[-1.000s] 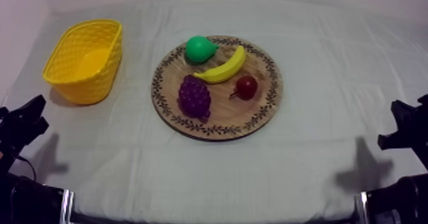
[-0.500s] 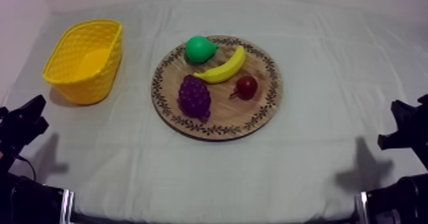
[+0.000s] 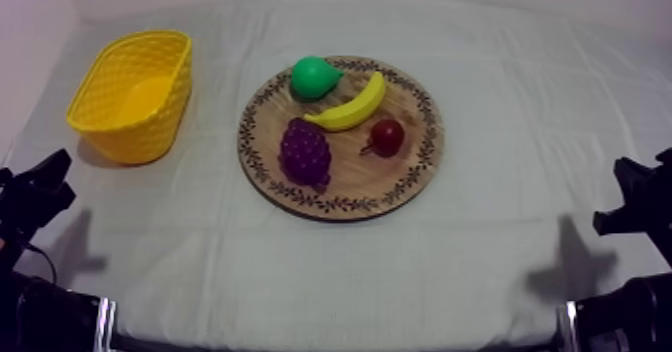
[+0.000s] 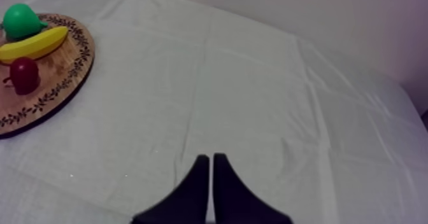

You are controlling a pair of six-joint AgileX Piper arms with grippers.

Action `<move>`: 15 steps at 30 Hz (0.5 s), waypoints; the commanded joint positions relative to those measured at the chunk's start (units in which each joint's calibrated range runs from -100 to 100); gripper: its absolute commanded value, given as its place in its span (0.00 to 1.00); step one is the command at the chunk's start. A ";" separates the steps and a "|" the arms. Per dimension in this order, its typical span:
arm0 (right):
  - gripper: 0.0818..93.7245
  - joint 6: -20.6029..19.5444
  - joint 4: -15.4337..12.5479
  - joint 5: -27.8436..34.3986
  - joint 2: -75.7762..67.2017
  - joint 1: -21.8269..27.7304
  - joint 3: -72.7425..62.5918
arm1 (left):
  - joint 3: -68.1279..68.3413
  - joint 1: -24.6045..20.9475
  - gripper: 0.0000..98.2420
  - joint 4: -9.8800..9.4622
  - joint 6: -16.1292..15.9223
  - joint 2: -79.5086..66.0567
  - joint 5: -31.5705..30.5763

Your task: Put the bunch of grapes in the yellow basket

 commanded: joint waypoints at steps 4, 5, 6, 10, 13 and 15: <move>0.00 0.02 0.01 0.02 0.02 0.01 -0.01 | -1.52 0.42 0.00 0.34 -4.65 2.84 -1.27; 0.00 0.02 0.01 0.02 0.02 0.01 -0.01 | -2.91 0.90 0.00 0.65 -5.18 4.49 -1.49; 0.00 0.00 0.01 0.02 0.02 0.01 -0.01 | -4.68 1.48 0.00 1.03 -5.69 6.45 -1.60; 0.00 -0.02 0.01 0.02 0.02 0.01 -0.01 | -14.01 4.06 0.00 3.06 -7.71 16.02 -1.30; 0.00 -0.02 0.01 0.02 0.02 0.01 -0.01 | -22.85 6.15 0.00 3.76 -8.60 23.64 0.43; 0.00 -0.03 0.01 0.02 0.02 0.01 -0.01 | -28.98 7.52 0.00 3.80 -8.89 28.51 1.73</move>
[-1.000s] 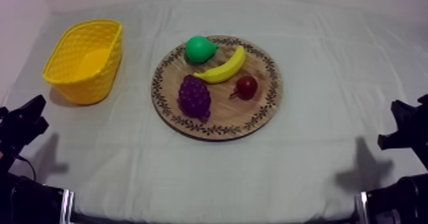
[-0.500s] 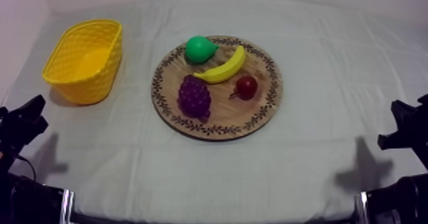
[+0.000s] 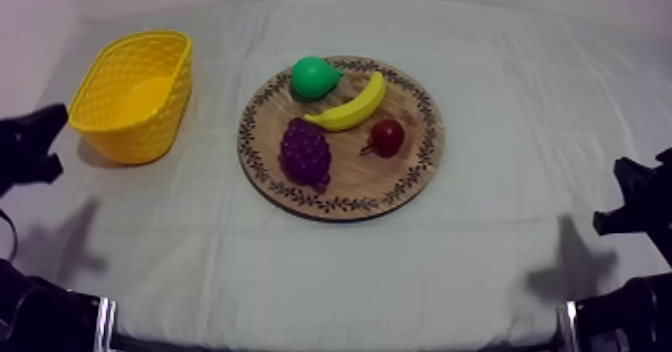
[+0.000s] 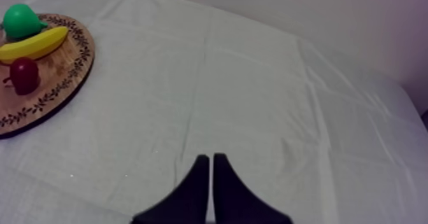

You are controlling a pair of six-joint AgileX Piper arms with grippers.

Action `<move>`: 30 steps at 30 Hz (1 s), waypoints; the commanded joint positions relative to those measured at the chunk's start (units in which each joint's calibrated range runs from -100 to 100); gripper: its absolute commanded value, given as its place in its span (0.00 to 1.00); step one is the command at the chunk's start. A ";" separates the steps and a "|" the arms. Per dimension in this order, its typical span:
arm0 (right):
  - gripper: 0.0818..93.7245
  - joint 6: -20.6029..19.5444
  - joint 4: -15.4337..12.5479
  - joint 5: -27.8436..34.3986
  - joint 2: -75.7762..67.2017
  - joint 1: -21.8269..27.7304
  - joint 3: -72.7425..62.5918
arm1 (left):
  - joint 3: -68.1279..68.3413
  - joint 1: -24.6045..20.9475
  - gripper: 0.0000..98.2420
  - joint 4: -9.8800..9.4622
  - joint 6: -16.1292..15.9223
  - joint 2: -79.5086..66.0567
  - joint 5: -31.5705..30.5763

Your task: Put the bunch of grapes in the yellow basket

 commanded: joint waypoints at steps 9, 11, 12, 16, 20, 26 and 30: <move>0.00 -0.01 0.01 0.02 0.02 0.01 -0.01 | -38.62 5.01 0.00 -0.72 -2.09 28.84 10.45; 0.00 0.01 0.01 0.02 0.02 0.01 -0.01 | -44.68 6.36 0.00 -1.51 -2.34 33.15 11.94; 0.00 0.01 0.01 0.02 0.02 0.01 -0.01 | -47.55 7.06 0.00 -1.94 -2.40 35.21 12.63; 0.00 0.02 0.01 0.02 0.02 0.01 -0.01 | -58.18 9.22 0.00 -2.85 -2.69 42.97 16.11; 0.00 0.02 0.01 0.02 0.02 0.01 -0.01 | -66.81 11.08 0.00 -2.89 -3.10 50.55 19.75; 0.00 -0.01 0.01 0.02 0.02 0.01 -0.01 | -73.91 12.81 0.00 -1.94 -3.70 60.26 22.75; 0.00 0.01 0.01 0.02 0.02 0.01 -0.01 | -75.00 13.46 0.00 -1.16 -4.27 65.49 23.24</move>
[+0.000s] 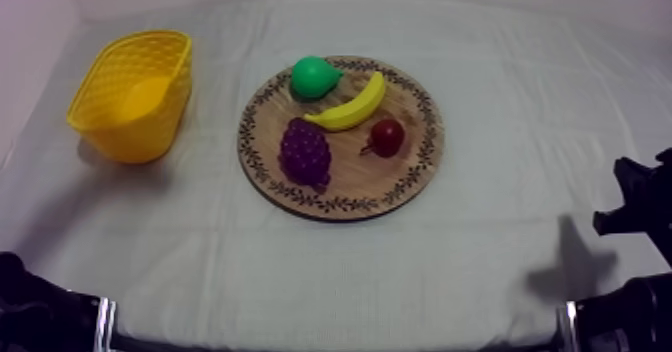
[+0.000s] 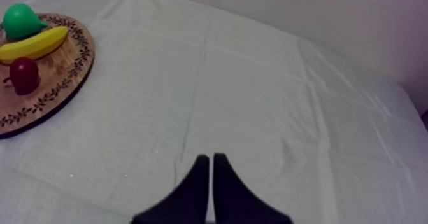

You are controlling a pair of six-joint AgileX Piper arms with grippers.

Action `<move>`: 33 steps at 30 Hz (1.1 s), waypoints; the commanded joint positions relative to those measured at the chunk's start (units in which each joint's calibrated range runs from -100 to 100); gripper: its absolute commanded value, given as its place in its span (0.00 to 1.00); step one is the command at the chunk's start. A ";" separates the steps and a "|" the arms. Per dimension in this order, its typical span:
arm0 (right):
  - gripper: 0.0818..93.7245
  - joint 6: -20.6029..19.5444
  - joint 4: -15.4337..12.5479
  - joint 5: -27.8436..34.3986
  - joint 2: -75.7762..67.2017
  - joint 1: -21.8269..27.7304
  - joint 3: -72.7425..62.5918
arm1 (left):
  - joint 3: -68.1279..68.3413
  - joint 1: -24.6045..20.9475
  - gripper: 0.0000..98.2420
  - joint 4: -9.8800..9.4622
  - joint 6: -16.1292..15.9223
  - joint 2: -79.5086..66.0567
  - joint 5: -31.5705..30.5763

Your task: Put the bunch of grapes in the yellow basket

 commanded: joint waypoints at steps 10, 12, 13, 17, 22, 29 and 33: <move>0.00 0.00 0.01 0.01 0.02 0.01 -0.01 | 0.81 2.20 0.00 0.82 -1.35 13.96 0.35; 0.00 0.01 0.01 0.01 0.02 0.01 -0.01 | 1.53 2.66 0.00 0.84 -1.22 15.58 0.60; 0.00 0.00 0.01 0.01 0.02 0.01 -0.01 | 2.07 2.82 0.00 0.85 -1.10 16.30 0.69; 0.00 -0.02 0.01 0.01 0.02 0.01 -0.01 | 4.86 3.32 0.00 0.81 -0.22 18.98 0.84; 0.00 -0.02 0.01 0.01 0.02 0.01 -0.01 | 7.17 3.69 0.00 0.83 0.54 21.49 0.29; 0.00 -0.02 0.01 0.01 0.02 0.01 -0.01 | 8.61 5.21 0.00 0.36 3.00 23.05 -1.81; 0.00 -0.02 0.01 0.01 0.02 0.01 -0.01 | 9.14 6.12 0.00 -1.32 10.11 23.37 -1.16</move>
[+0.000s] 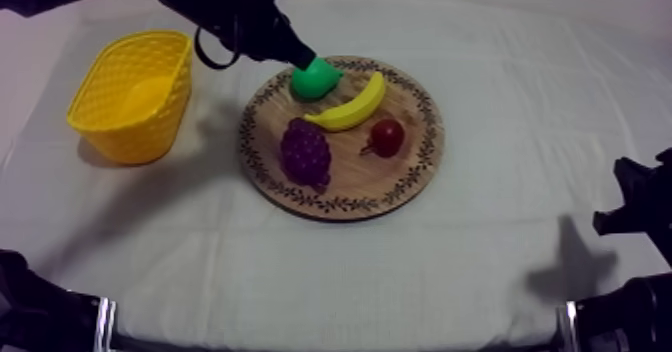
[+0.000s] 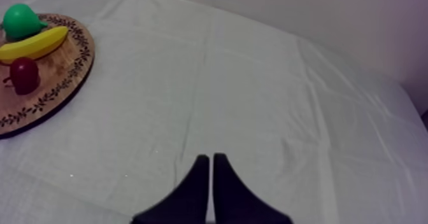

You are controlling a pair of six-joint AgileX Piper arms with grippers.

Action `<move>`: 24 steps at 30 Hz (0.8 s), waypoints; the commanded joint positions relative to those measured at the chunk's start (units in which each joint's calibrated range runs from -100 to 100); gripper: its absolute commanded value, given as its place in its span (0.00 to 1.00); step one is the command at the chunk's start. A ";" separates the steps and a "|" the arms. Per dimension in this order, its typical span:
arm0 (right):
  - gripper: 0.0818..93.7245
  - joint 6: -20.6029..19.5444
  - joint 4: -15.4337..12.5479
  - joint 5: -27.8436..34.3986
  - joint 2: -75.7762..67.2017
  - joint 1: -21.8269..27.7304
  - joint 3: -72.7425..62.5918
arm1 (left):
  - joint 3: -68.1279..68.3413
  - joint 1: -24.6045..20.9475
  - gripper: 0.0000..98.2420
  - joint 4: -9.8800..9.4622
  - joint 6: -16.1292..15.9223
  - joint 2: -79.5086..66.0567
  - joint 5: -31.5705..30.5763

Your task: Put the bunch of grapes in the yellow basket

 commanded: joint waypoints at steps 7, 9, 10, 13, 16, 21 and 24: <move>0.00 -0.02 0.01 0.01 0.02 0.01 -0.01 | -1.54 0.59 0.00 -4.43 19.65 0.95 12.01; 0.00 -0.02 0.01 0.01 0.02 0.01 -0.01 | -2.43 0.57 0.00 -4.91 21.41 1.35 14.99; 0.00 -0.02 0.01 0.01 0.02 0.01 -0.01 | -3.02 0.60 0.00 -5.14 22.13 1.58 16.57; 0.00 -0.02 0.01 0.01 0.02 0.01 -0.01 | -4.67 0.88 0.01 -5.63 23.63 2.15 20.47; 0.00 0.01 0.01 0.01 0.02 0.01 -0.01 | -5.44 1.38 0.02 -5.65 24.31 2.49 21.70; 0.00 0.02 0.01 0.01 0.02 0.01 -0.01 | -4.70 1.58 0.04 -4.40 23.91 2.67 19.92; 0.00 0.03 0.01 0.01 0.02 0.01 -0.01 | -3.44 1.59 0.07 -3.64 23.67 2.67 17.86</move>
